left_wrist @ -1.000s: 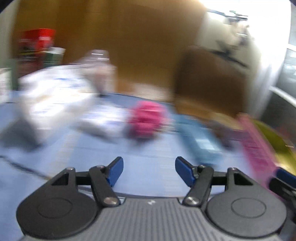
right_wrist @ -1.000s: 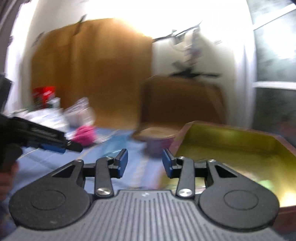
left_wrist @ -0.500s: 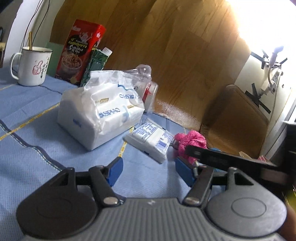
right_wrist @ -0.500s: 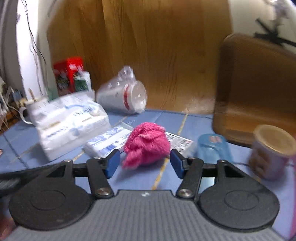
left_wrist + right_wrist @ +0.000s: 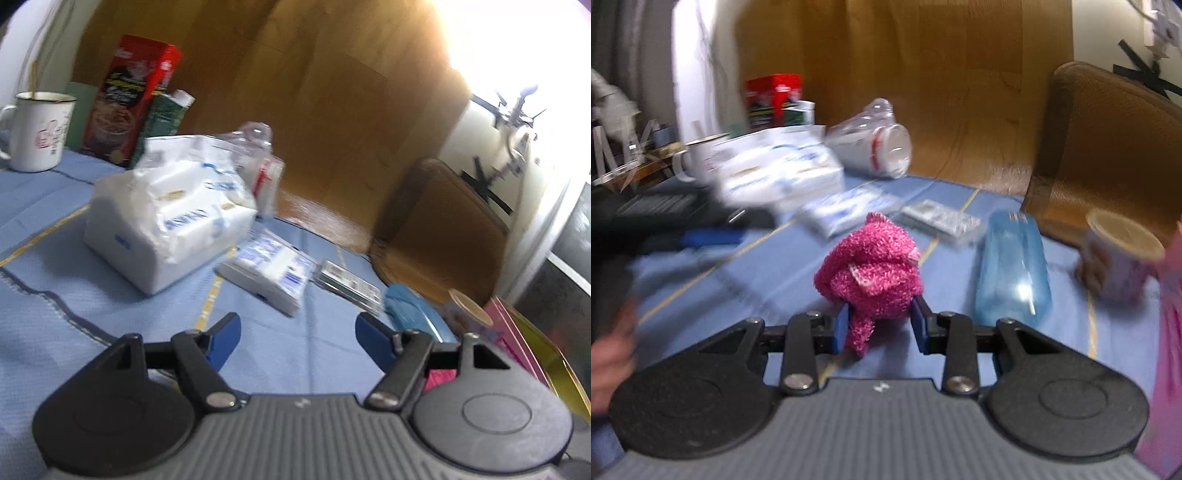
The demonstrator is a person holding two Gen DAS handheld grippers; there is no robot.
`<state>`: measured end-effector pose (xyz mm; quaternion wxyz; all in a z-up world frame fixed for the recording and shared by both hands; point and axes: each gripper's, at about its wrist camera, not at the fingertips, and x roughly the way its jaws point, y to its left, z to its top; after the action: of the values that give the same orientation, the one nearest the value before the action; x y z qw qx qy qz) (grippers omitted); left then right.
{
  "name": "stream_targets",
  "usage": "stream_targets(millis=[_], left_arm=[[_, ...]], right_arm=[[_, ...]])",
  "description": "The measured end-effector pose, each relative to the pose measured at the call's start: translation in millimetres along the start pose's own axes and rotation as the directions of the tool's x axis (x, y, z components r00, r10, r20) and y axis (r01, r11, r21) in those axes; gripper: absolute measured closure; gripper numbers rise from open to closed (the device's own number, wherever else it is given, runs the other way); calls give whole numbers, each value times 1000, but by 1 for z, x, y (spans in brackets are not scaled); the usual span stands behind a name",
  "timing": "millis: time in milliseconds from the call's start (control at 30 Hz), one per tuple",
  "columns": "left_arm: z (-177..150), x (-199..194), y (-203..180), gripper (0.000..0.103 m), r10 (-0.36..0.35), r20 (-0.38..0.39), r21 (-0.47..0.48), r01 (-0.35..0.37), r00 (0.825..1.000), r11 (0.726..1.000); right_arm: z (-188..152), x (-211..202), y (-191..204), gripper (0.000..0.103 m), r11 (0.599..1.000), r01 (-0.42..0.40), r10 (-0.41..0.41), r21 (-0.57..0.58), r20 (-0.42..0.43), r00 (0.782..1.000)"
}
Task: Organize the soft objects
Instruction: 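Move the right gripper to the pink scrubber and grasp it, then carry the pink scrubber into the tin and open the right gripper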
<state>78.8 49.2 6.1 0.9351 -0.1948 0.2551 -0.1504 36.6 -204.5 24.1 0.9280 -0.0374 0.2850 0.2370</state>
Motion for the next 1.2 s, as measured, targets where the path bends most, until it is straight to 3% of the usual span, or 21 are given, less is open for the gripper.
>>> stream_targets(millis=[100,233,333,500,567,667,800,933,1067,1200], left_arm=[[-4,0,-11,32,-15,-16,51,15,1000,999],[-12,-3,-26,32,-86,-83,56,90,993,994],[-23,-9,-46,28,-226,-153,-15,226,962,974],[-42,-15,-104,27,-282,-234,142,319,931,937],[-51,-10,-118,38,-261,-278,191,319,925,928],[-61,-1,-128,58,-283,-348,179,360,894,916],[-54,-13,-154,58,-311,-320,236,393,895,889],[-36,-18,-194,58,-383,-294,290,464,876,837],[-33,-7,-239,57,-455,-319,315,546,831,776],[-50,18,-284,57,-484,-381,332,605,788,723]], right_arm=[[-23,-34,-4,65,999,-19,18,38,16,1000],[-47,-60,-8,65,996,46,-50,76,47,998],[-55,-69,-12,65,992,86,-92,96,62,994],[-57,-67,-13,59,991,88,-95,98,70,993],[-58,-64,-12,58,992,88,-95,92,76,993],[-62,-64,-14,61,991,89,-97,95,76,992],[-62,-81,-17,66,986,117,-131,116,120,984],[-56,-109,-22,66,972,197,-224,131,240,945],[-54,-140,-39,66,937,294,-342,189,324,882],[-61,-158,-63,66,884,395,-459,248,311,832]])
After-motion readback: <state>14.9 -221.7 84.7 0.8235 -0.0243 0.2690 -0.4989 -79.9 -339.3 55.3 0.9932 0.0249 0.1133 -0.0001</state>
